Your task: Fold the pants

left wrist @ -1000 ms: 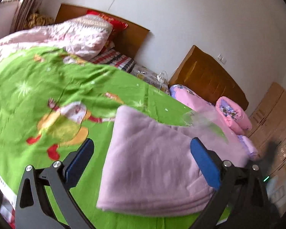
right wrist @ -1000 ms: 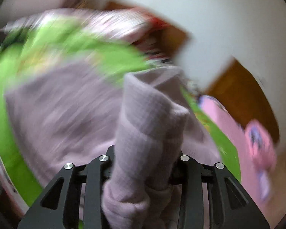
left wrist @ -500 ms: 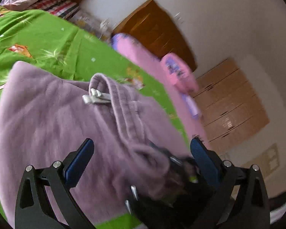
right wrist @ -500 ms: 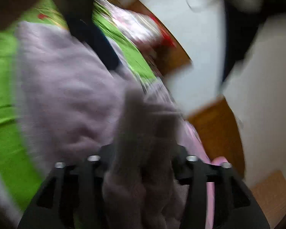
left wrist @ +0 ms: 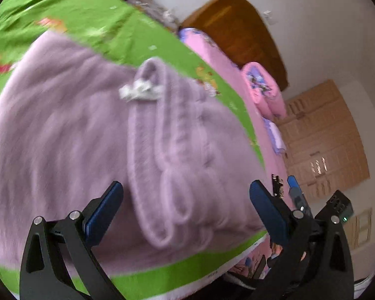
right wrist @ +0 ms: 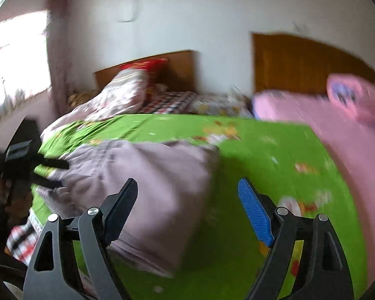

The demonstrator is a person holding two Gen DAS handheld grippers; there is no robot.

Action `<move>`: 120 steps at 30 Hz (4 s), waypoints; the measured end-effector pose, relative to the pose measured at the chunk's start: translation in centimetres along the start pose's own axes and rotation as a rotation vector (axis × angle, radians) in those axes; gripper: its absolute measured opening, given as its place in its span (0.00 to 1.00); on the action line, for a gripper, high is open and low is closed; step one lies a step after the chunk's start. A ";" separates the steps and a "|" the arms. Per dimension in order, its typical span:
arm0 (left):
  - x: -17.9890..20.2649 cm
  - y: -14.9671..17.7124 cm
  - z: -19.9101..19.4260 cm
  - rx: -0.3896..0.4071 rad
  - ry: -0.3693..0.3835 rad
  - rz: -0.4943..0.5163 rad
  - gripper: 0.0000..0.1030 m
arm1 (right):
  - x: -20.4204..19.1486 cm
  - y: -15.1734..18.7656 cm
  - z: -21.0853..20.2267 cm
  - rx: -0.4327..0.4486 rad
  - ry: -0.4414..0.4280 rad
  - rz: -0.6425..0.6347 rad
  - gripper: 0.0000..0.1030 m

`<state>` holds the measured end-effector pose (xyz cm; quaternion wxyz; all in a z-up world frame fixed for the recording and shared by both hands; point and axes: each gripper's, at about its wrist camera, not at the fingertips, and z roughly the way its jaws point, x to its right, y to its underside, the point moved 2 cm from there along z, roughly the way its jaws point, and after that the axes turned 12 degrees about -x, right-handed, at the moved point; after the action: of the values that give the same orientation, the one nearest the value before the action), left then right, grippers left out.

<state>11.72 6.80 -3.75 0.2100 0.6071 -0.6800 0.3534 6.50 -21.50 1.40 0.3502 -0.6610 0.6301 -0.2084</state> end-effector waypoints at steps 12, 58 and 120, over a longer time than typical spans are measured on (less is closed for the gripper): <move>3.0 -1.9 4.1 -0.052 0.014 0.054 0.91 | 3.2 1.9 2.8 0.000 -0.146 0.205 0.78; -9.1 -1.7 -8.3 0.086 0.010 -0.051 0.20 | -9.0 6.2 7.6 -0.219 0.306 -0.190 0.89; -2.9 2.4 -4.0 0.238 -0.477 0.301 0.74 | -9.5 -9.1 18.9 -0.432 -0.497 -0.321 0.92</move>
<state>9.33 11.72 -3.67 -0.0828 0.5856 -0.7464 0.3052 25.14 -8.80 -3.06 0.3077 -0.8406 0.4436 0.0440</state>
